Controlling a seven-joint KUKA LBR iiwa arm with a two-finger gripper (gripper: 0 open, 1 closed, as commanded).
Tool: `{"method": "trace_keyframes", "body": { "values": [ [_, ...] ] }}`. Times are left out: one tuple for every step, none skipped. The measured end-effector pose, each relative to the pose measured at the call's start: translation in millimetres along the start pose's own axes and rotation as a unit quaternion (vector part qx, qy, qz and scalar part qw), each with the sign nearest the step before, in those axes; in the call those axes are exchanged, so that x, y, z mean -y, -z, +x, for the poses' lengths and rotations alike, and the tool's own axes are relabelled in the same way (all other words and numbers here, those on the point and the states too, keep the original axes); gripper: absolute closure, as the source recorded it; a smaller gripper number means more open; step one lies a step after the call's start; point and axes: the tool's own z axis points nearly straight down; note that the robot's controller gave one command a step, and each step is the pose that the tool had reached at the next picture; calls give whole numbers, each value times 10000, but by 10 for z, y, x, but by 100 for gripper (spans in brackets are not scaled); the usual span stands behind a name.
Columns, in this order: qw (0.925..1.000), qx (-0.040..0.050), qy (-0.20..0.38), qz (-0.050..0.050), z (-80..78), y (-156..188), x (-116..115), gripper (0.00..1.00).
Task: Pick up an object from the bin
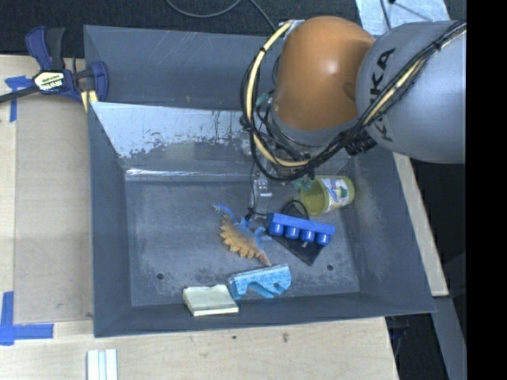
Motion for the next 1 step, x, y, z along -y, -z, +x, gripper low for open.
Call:
{"method": "trace_keyframes", "body": {
  "values": [
    [10000, 44, -11, -3, -16, 49, 6, 0]
  ]
}}
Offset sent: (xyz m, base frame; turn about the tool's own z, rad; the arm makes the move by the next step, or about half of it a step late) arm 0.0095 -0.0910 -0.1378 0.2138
